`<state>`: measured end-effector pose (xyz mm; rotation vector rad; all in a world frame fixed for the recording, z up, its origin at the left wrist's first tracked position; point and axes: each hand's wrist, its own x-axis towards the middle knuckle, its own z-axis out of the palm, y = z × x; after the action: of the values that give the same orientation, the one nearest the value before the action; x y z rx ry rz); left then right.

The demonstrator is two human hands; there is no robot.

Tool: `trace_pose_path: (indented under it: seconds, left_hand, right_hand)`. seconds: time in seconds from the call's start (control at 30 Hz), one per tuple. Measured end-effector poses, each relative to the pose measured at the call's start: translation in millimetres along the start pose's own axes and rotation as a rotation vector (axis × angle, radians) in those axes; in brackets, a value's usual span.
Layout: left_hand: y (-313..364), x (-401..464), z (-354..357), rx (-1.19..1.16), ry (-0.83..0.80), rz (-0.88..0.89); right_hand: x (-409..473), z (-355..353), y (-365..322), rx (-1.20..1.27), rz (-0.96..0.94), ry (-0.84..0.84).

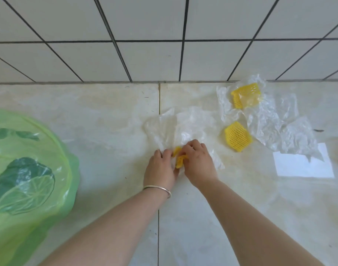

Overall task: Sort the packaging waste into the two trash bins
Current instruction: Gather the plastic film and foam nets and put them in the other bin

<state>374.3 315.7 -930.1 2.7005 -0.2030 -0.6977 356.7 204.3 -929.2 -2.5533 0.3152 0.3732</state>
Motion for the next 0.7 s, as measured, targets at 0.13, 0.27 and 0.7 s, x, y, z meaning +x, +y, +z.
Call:
trace_pose_path:
  seconds: [0.13, 0.27, 0.7]
  left_hand:
    - [1, -8, 3, -0.099, -0.014, -0.072]
    - [1, -22, -9, -0.226, -0.007, -0.061]
    - [-4, -92, -54, -0.047, 0.372, 0.453]
  right_hand:
    - [-15, 9, -9, 0.181, 0.102, 0.061]
    - [-32, -2, -16, 0.36, 0.124, 0.14]
    - [-110, -56, -52, 0.51, 0.114, 0.108]
